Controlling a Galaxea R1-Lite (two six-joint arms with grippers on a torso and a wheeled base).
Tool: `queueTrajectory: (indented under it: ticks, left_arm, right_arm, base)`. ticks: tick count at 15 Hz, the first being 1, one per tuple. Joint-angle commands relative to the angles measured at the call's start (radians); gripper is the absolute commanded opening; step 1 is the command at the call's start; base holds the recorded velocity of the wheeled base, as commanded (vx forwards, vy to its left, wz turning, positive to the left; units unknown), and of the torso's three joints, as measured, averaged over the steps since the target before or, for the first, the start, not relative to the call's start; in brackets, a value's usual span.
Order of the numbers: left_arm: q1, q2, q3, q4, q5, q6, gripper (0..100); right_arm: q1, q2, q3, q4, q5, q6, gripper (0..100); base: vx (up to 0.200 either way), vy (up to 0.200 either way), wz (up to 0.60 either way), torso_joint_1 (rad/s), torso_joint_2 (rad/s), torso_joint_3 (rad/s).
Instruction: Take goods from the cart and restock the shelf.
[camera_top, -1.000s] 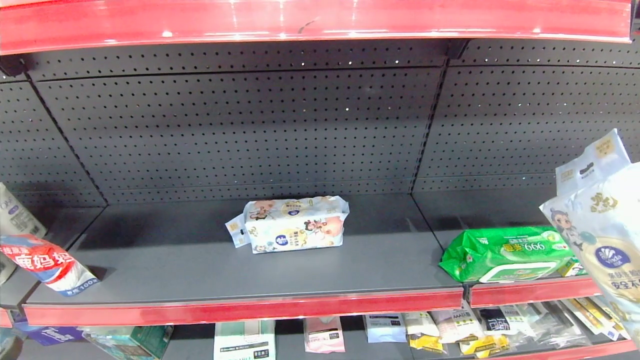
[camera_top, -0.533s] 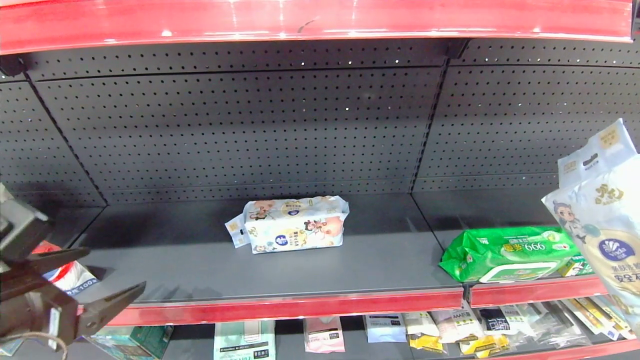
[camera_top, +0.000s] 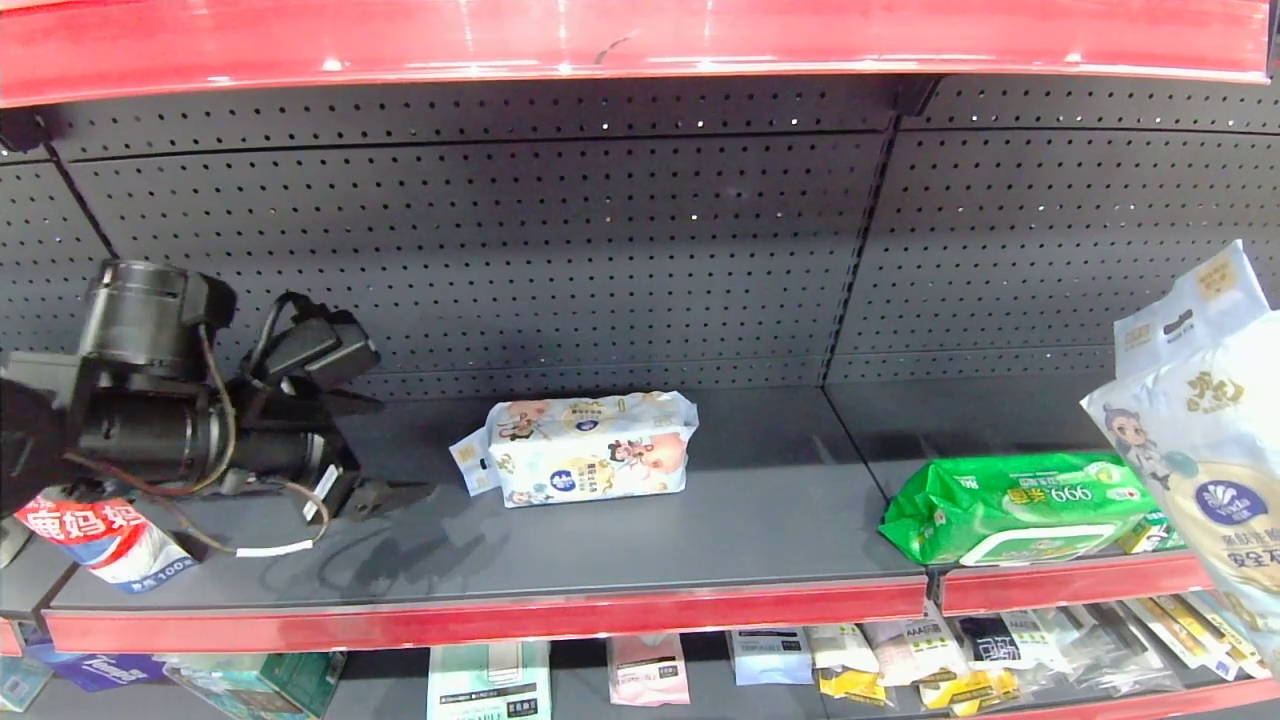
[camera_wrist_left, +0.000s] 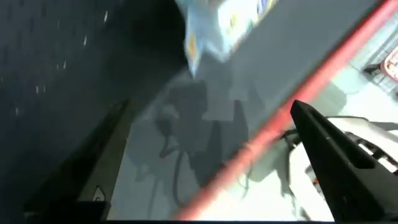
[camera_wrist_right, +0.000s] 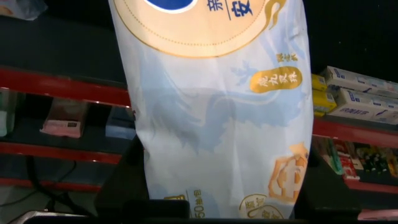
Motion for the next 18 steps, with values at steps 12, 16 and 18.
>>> queueTrajectory:
  ticks: [12,16,18]
  left_arm:
    - [-0.092,0.408,-0.359,0.075,-0.049,0.167,100]
    - [-0.118,0.46,-0.414,0.076,-0.049,0.167,100]
    - [-0.132,0.484,-0.434,0.076,-0.049,0.166,100]
  right_arm:
    - [-0.005,-0.007,0.015,0.005,-0.005,-0.02,0]
    - [-0.005,-0.004,0.023,0.005,-0.005,-0.021,0]
    - [-0.005,-0.002,0.023,0.005,-0.005,-0.026,0]
  base:
    - [0.0,0.0,0.0,0.0,0.0,0.0]
    - [0.0,0.0,0.0,0.0,0.0,0.0]
    - [0.0,0.0,0.0,0.0,0.0,0.0]
